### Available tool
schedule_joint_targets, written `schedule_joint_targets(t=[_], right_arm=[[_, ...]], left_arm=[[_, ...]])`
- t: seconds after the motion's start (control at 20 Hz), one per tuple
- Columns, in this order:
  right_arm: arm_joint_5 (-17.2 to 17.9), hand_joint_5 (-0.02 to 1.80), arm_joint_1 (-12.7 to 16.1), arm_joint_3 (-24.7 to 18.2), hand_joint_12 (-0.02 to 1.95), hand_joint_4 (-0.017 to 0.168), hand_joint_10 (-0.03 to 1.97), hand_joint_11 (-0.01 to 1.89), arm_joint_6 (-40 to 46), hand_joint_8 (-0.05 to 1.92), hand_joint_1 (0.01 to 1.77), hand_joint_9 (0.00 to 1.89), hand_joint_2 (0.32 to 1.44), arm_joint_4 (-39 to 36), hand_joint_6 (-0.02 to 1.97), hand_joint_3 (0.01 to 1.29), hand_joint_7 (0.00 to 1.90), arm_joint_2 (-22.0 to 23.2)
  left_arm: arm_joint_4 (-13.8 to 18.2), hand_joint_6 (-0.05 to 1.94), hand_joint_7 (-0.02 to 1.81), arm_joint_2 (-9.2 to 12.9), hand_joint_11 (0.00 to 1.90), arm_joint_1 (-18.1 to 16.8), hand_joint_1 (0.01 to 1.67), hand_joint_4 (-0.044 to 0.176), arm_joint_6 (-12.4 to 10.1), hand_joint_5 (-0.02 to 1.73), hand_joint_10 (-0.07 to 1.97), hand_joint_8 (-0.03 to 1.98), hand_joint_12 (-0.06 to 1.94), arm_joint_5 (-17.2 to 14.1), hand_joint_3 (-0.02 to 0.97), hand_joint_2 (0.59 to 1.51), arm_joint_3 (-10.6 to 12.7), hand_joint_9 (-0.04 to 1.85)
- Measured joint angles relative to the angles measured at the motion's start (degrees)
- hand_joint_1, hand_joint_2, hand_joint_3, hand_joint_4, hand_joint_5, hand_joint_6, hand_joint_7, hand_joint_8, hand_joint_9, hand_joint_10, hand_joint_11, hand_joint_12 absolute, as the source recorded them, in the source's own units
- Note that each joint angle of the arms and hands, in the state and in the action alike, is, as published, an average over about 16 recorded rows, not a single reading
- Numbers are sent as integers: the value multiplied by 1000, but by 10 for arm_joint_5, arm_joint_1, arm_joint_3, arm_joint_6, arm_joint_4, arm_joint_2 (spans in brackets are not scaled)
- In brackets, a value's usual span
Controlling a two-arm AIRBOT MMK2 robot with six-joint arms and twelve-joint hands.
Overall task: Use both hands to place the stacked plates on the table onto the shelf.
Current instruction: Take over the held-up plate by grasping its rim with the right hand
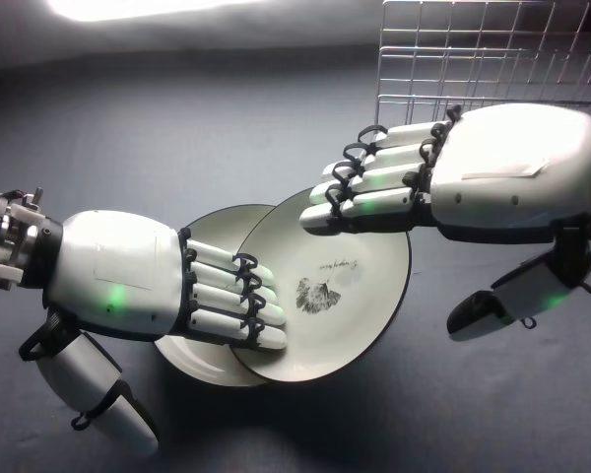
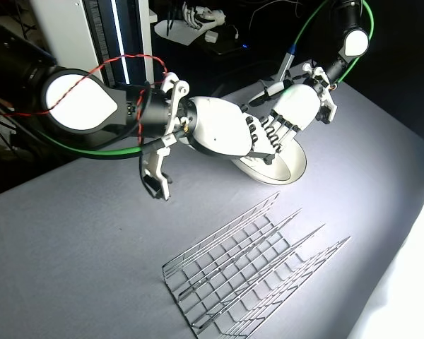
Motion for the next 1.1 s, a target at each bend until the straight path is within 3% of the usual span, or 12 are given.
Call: schedule_joint_targets(t=[1.1], right_arm=[[-1, 130, 3, 4, 719, -3, 17, 20, 0, 7, 1071, 98, 917, 0, 19, 14, 97, -4]], left_arm=[[1, -33, 12, 0, 21, -2, 14, -7, -2, 43, 9, -15, 87, -1, 1, 1093, 3, 58]])
